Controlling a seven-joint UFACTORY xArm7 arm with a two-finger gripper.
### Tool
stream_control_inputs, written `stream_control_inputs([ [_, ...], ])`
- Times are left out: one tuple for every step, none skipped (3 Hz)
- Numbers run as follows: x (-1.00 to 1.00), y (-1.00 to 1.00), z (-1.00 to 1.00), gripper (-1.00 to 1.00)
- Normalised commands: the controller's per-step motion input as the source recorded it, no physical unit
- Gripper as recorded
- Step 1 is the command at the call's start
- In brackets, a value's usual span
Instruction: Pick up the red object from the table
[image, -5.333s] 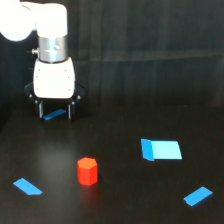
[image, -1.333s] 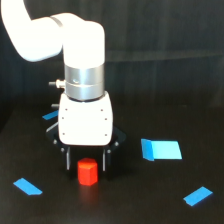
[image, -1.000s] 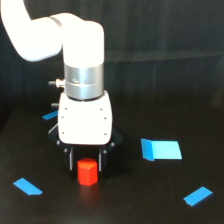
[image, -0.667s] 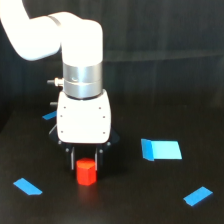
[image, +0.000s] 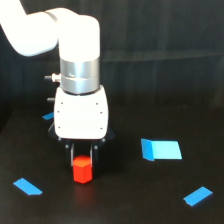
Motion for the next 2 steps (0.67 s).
stream_control_inputs([
  [0.02, -0.1, 0.73, -0.96],
  [-0.01, -0.1, 0.75, -1.0],
])
